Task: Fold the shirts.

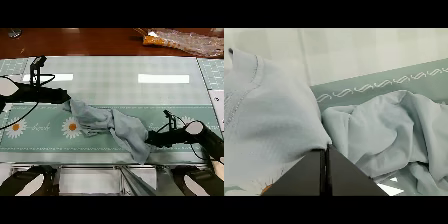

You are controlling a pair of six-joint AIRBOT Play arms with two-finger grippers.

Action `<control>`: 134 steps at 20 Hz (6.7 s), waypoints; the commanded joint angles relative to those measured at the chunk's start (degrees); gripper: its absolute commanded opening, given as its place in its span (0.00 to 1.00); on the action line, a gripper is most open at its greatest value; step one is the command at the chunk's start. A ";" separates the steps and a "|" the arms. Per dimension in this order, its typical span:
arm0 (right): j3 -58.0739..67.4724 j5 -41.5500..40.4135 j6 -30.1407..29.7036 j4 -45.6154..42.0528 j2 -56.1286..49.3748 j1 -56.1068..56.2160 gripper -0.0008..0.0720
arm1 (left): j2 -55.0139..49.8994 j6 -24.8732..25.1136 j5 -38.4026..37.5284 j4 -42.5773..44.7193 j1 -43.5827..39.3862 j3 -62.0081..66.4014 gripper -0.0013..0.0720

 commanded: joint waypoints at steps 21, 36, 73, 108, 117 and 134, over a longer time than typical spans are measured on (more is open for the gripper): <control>76.28 48.76 10.32 -36.48 14.08 3.82 0.03 | 14.97 -12.59 -46.69 1.55 7.28 59.21 0.04; 27.61 12.15 -0.42 -35.15 -3.98 3.82 0.03 | 7.04 -2.95 -19.87 1.90 7.26 -6.60 0.04; 27.10 14.91 -6.67 -28.57 -2.16 -23.15 0.74 | -3.96 3.41 -20.61 -3.65 23.89 -15.21 0.62; 11.13 8.57 -9.70 -11.32 -2.19 -23.08 0.67 | -11.30 13.29 -9.22 -16.13 11.67 -22.45 0.04; 9.92 1.64 -9.62 -9.66 -3.61 -23.08 0.41 | -11.30 12.63 -9.18 -16.13 11.67 -22.45 0.04; 18.53 12.17 -10.01 -19.76 -3.67 -23.15 0.55 | -11.32 12.66 -9.16 -16.28 11.67 -22.45 0.04</control>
